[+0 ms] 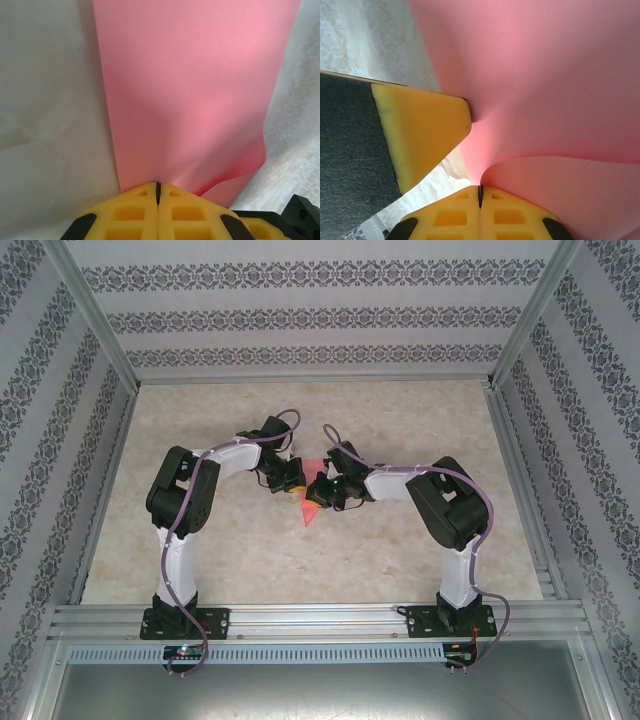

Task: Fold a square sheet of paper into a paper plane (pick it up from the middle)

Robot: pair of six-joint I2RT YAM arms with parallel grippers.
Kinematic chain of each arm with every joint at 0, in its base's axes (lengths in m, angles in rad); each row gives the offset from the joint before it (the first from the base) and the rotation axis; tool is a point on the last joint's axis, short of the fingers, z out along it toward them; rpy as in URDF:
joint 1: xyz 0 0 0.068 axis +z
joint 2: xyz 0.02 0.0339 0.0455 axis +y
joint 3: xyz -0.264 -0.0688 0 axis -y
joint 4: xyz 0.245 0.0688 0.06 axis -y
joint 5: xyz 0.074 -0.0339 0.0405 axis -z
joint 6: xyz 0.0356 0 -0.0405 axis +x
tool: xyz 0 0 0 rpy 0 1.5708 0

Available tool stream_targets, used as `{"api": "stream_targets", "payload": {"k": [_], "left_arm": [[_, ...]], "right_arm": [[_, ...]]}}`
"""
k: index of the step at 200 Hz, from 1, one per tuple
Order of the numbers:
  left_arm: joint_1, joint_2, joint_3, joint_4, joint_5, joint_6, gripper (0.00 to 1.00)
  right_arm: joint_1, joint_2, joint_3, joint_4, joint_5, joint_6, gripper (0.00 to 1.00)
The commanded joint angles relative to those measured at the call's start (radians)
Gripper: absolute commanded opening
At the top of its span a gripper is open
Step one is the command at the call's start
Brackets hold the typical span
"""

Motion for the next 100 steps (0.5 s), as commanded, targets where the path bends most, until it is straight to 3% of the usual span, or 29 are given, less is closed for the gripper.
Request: {"api": "stream_targets", "payload": {"k": [1, 100], "left_arm": [[-0.003, 0.027, -0.019, -0.046, -0.016, 0.025, 0.08], [-0.005, 0.026, -0.02, -0.046, -0.015, 0.024, 0.08]], "right_arm": [[0.0, 0.027, 0.018, 0.01, 0.012, -0.018, 0.04], [-0.006, 0.039, 0.02, 0.012, 0.027, -0.018, 0.04]]}}
